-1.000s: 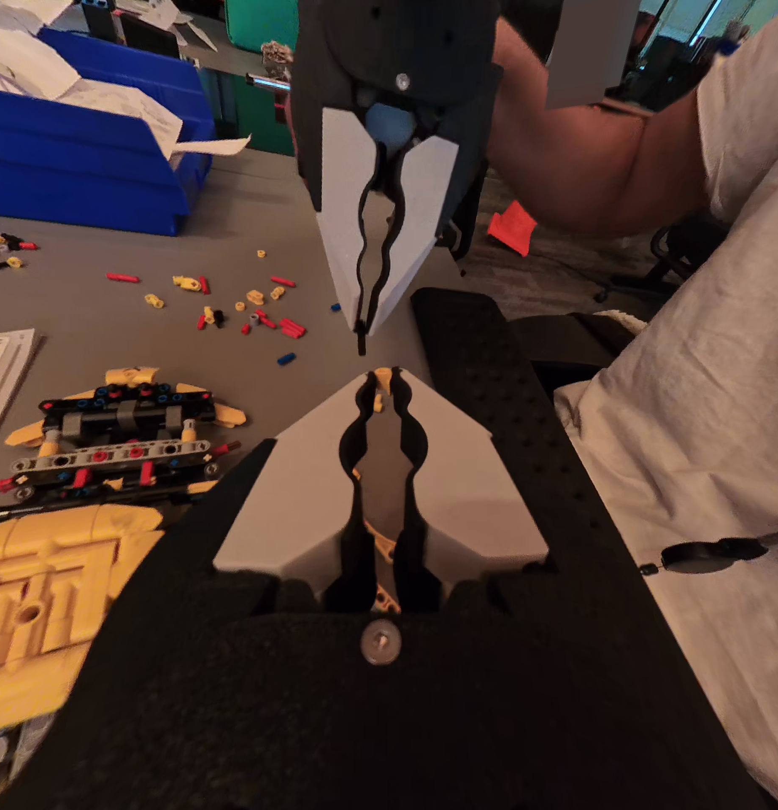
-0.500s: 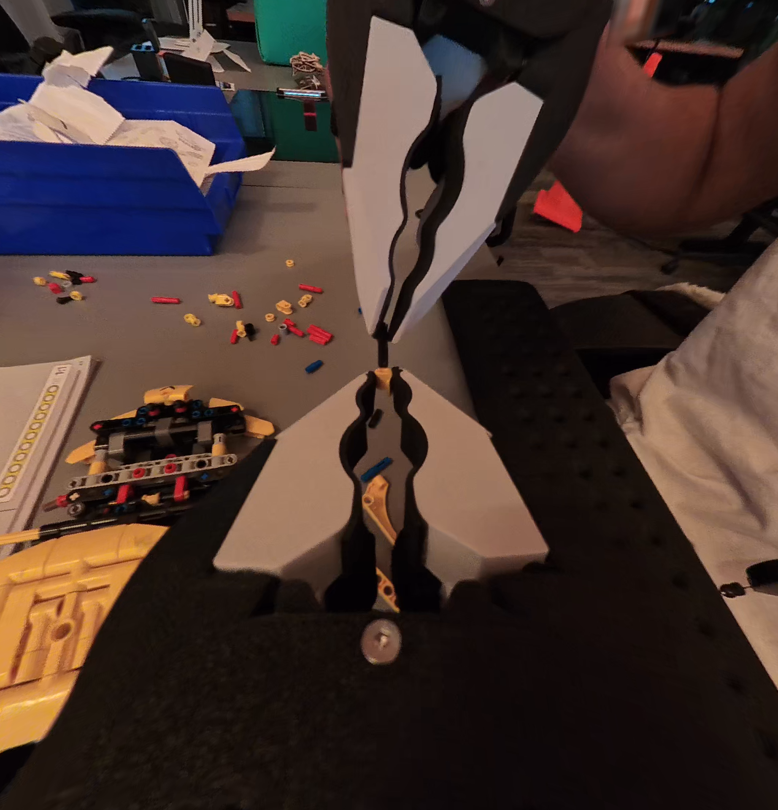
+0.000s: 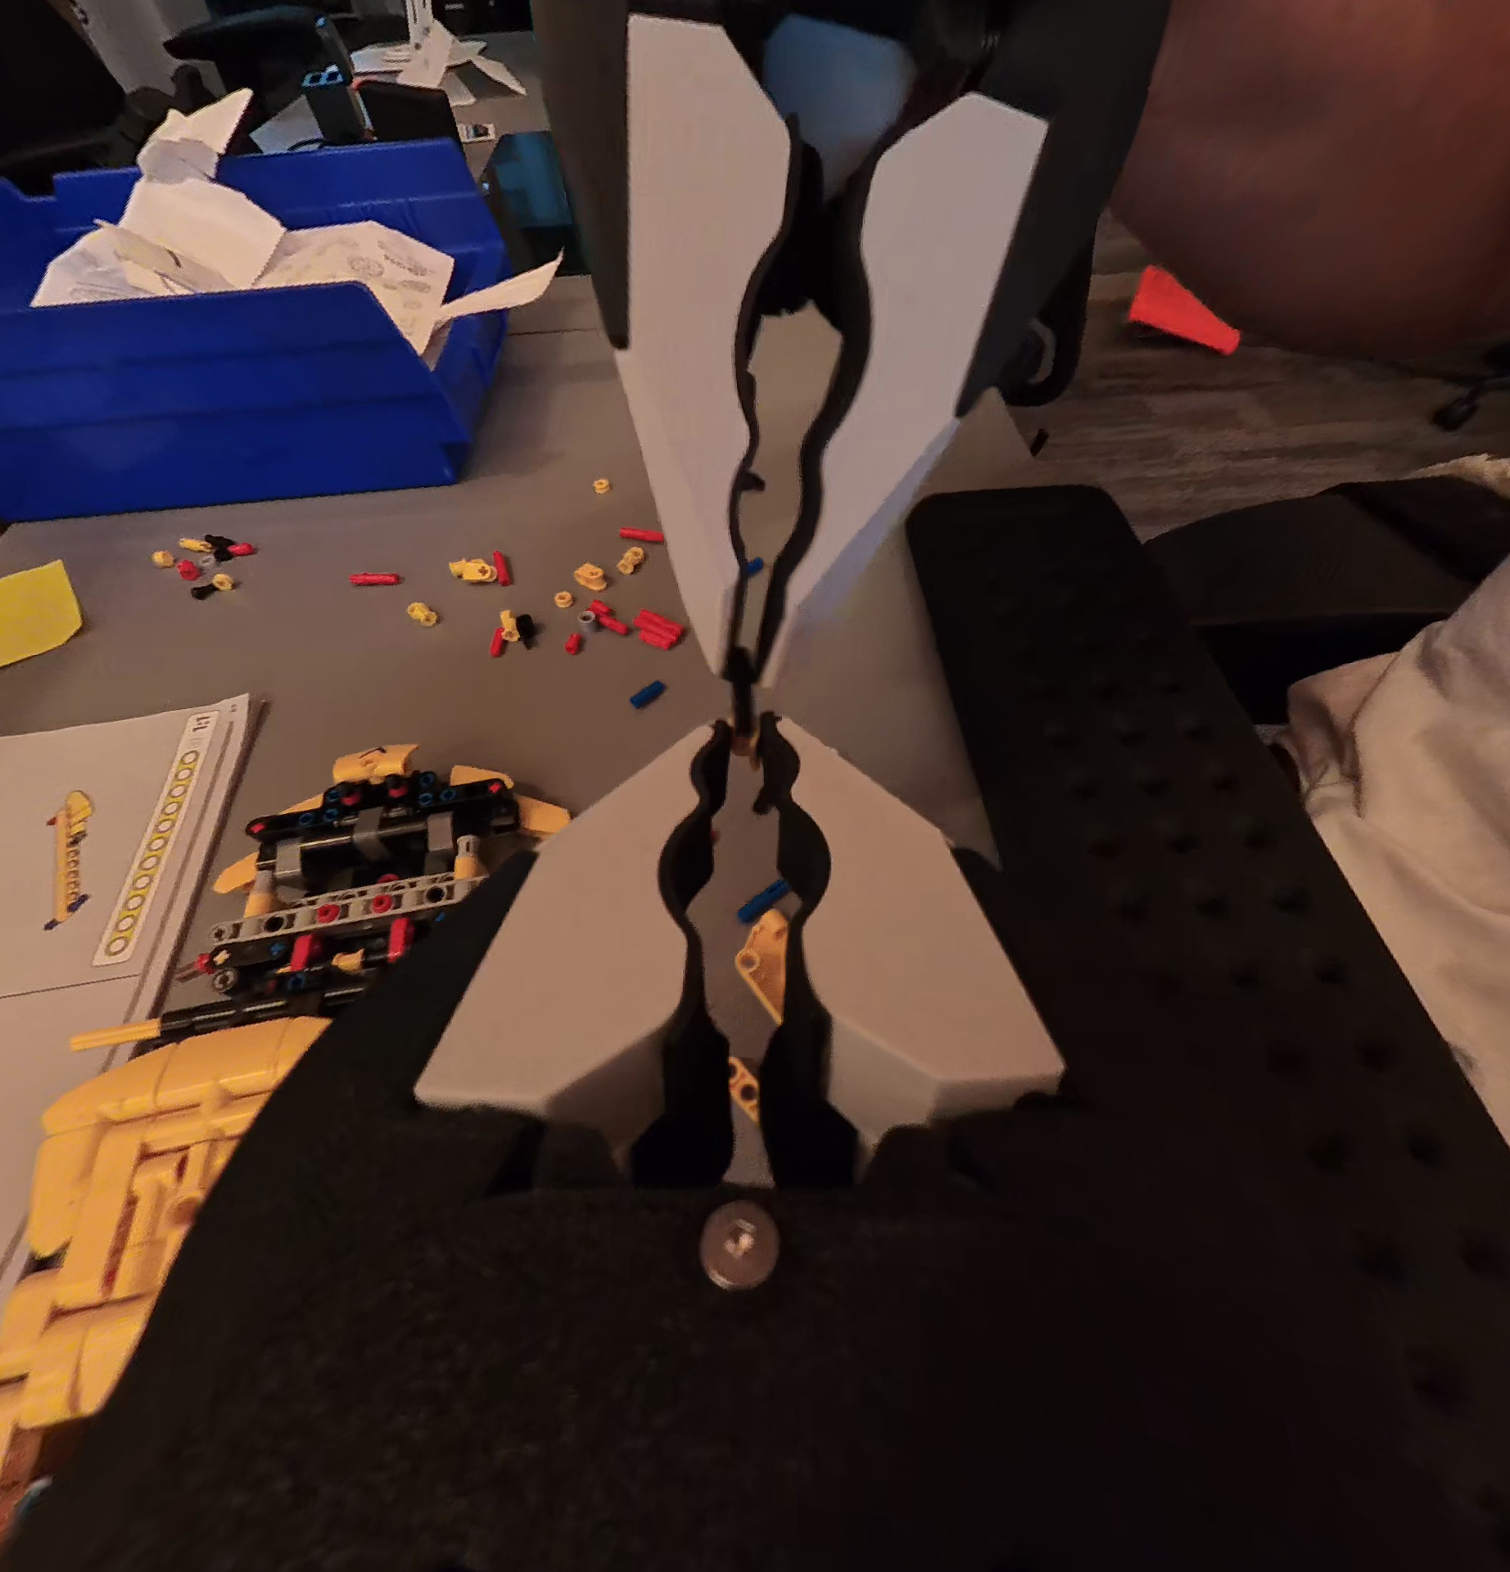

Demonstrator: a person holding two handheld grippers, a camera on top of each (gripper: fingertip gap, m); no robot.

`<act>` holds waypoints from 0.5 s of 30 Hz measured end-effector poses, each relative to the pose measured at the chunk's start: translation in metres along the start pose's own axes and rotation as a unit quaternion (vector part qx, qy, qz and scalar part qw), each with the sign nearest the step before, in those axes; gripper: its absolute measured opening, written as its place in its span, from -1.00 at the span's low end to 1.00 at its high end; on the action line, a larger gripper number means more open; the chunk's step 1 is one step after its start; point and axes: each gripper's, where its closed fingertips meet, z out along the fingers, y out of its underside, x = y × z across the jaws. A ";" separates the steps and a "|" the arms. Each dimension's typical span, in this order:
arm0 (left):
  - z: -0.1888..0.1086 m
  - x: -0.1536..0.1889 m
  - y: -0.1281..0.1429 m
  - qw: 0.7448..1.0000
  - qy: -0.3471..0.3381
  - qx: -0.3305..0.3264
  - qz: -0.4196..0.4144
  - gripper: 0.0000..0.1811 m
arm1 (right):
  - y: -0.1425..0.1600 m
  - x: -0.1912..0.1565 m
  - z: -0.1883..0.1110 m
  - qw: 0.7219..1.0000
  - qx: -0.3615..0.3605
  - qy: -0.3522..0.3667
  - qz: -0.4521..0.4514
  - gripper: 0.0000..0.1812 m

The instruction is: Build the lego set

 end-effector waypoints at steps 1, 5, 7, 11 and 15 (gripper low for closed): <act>-0.002 -0.002 0.000 1.000 -0.003 0.000 0.001 -0.92 | 0.006 0.005 0.000 1.000 -0.012 0.012 0.001 -0.95; -0.010 -0.005 -0.010 1.000 0.000 0.028 -0.014 -0.92 | 0.016 0.010 0.002 0.999 -0.034 0.017 0.005 -0.96; -0.010 -0.005 -0.009 1.000 -0.002 0.026 -0.012 -0.92 | 0.007 0.005 0.001 1.000 -0.020 0.010 -0.004 -0.96; -0.008 -0.005 -0.007 1.000 -0.001 0.024 -0.015 -0.92 | 0.002 0.003 -0.002 1.000 -0.015 0.012 -0.017 -0.96; -0.009 -0.005 -0.009 0.999 0.001 0.031 -0.019 -0.92 | -0.001 0.003 -0.006 1.000 0.017 0.001 0.004 -0.96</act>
